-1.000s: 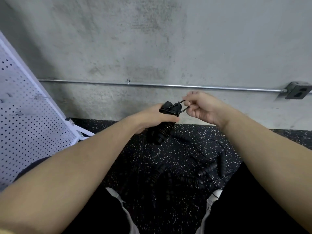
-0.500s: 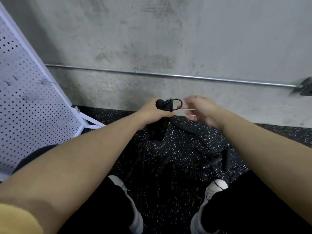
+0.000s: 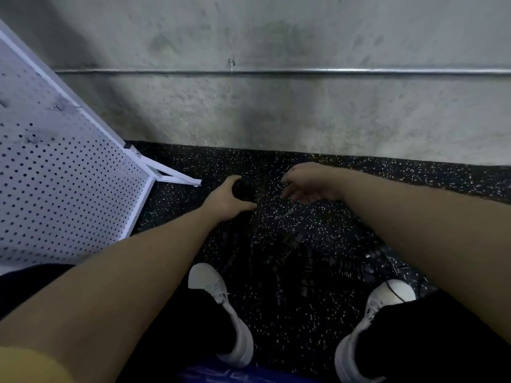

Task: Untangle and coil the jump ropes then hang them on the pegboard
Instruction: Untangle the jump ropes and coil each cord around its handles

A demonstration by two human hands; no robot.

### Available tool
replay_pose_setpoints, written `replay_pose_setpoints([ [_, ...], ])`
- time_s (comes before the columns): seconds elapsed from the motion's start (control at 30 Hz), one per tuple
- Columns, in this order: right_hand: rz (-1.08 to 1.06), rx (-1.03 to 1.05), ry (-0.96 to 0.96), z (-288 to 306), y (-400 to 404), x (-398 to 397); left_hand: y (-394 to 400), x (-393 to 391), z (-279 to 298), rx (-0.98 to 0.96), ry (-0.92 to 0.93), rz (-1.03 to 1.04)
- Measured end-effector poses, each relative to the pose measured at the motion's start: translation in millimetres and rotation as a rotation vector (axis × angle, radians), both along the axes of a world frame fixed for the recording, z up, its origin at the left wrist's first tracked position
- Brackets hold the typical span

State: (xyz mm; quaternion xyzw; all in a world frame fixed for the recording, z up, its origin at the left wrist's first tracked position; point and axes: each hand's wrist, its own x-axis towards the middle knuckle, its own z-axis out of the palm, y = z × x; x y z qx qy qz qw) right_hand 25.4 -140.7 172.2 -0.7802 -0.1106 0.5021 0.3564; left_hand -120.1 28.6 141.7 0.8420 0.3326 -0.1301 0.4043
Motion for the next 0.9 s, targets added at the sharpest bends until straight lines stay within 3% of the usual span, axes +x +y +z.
replay_pose_setpoints([
  [0.33,0.057,-0.146,0.054,-84,25,14,52,-10,-111,0.040,0.292,-0.133],
  [0.57,0.048,-0.182,0.070,-110,34,29,65,13,-142,0.117,0.479,-0.300],
  [0.67,0.032,-0.181,0.060,-113,33,37,64,21,-142,0.133,0.475,-0.325],
  [0.9,-0.012,-0.130,0.000,-77,11,51,31,60,-106,0.167,0.258,-0.384],
])
